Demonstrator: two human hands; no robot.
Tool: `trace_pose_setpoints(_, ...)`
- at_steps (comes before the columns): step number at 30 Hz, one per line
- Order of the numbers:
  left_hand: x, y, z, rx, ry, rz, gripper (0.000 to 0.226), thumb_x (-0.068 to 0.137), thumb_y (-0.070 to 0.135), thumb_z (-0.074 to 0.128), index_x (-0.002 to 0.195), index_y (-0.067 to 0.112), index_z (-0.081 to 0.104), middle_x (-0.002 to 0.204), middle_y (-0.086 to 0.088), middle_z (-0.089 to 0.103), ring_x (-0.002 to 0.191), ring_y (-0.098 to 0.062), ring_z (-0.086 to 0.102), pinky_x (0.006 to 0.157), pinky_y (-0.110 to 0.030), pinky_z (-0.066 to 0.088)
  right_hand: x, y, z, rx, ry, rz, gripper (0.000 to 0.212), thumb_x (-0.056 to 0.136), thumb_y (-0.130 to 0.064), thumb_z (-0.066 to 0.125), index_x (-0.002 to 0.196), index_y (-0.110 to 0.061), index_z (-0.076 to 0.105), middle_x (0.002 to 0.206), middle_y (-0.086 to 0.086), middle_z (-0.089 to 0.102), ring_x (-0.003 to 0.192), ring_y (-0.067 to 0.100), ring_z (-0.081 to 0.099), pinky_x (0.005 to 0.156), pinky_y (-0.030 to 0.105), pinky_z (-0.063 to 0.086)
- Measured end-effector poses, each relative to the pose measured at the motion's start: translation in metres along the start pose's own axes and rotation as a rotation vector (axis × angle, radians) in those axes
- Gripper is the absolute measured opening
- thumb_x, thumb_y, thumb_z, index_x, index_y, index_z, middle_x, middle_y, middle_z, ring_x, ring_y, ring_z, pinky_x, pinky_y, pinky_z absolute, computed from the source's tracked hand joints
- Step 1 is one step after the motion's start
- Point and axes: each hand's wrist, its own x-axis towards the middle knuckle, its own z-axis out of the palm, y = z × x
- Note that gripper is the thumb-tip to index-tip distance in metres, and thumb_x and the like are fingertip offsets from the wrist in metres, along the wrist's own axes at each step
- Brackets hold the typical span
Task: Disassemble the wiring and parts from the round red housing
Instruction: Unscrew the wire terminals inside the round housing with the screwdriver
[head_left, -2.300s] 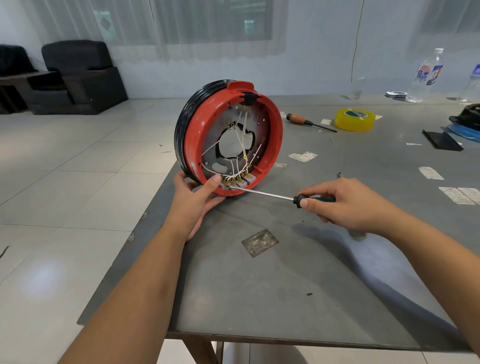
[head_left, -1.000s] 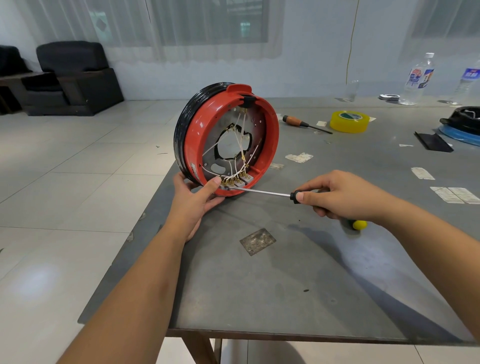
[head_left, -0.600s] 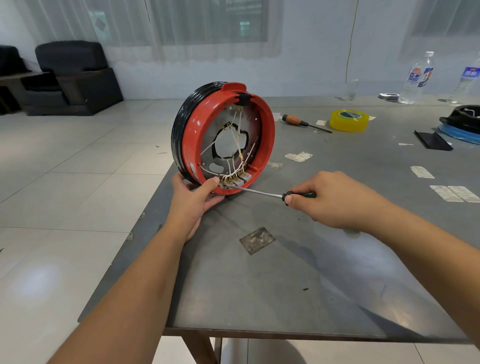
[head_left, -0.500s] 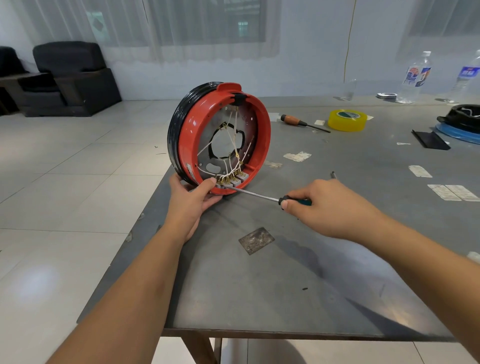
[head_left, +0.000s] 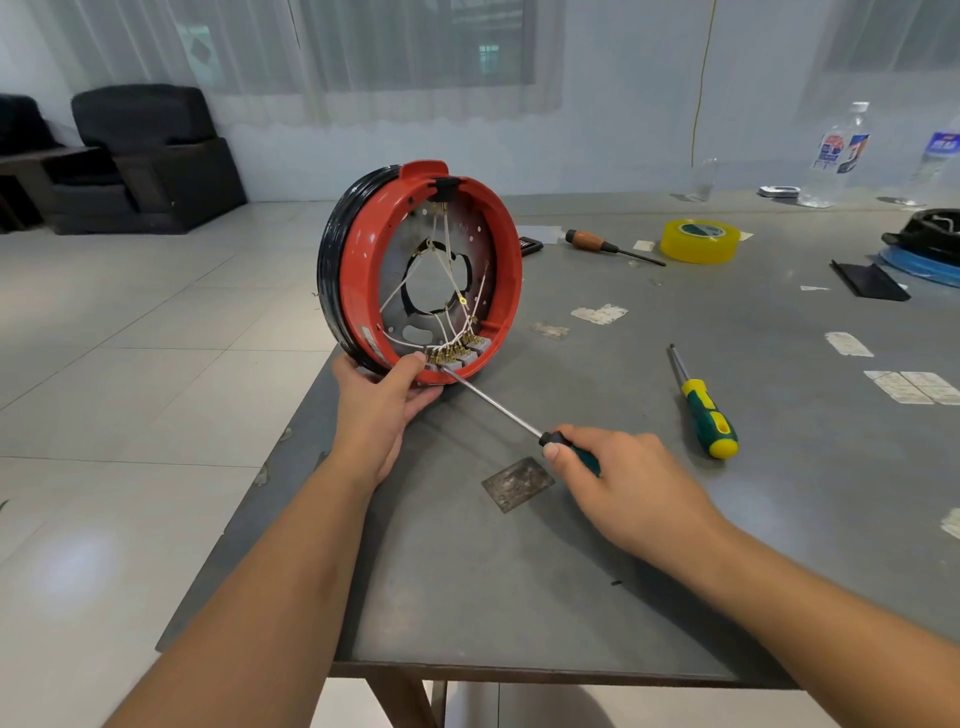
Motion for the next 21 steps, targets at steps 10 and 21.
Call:
trace_pose_setpoints(10,-0.001,0.003,0.001,-0.054,0.031,-0.013,0.050,0.094,0.003,0.074,0.129,0.019,0.042,0.127,-0.016,0.065,0.097,-0.034,0.079,0.086,-0.050,0.065,0.006,-0.013,0.002,0.699,-0.227,0.342,0.031,0.102,-0.046,0.054,0.098,-0.021,0.072,0.055,-0.002,0.051,0.044,0.015,0.043,0.040,0.020,0.033)
trace_pose_setpoints(21,0.000,0.001,0.002,-0.020,0.018,0.001,0.046,0.093,0.010,0.078,0.123,0.021,0.044,0.126,-0.011,0.063,0.097,-0.032,0.080,0.083,-0.047,0.066,0.005,-0.002,-0.009,-0.082,0.009,0.013,0.042,0.100,-0.059,0.038,0.117,-0.030,0.063,0.075,-0.004,0.066,0.075,0.020,0.062,0.063,0.040,0.055)
